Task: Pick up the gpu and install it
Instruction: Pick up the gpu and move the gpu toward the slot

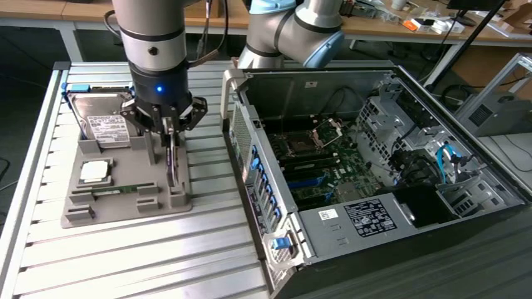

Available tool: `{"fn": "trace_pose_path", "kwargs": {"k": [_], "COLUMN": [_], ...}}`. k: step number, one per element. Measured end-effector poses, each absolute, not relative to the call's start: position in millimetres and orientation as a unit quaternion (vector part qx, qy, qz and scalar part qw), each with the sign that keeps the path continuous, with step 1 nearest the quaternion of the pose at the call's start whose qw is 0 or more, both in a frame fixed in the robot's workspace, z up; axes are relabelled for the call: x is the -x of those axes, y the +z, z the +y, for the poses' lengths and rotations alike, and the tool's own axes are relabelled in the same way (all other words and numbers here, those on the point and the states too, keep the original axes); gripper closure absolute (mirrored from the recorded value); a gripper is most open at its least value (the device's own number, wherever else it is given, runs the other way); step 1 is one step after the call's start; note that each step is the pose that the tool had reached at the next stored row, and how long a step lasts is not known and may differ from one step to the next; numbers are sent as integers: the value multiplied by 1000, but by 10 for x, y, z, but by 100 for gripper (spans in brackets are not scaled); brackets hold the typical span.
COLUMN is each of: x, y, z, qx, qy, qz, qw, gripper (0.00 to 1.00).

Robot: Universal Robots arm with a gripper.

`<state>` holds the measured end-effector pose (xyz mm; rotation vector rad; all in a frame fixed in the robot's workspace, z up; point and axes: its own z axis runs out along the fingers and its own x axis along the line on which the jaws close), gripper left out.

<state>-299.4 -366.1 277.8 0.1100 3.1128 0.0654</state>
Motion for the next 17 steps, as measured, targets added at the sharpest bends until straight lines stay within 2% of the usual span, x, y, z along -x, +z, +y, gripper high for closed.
{"fn": "trace_pose_path", "kwargs": {"k": [17], "x": [2994], "y": [2958], "z": [-3661], "qx": [-35], "qy": [21], "qz": [999], "qw": [13], "gripper": [73]}}
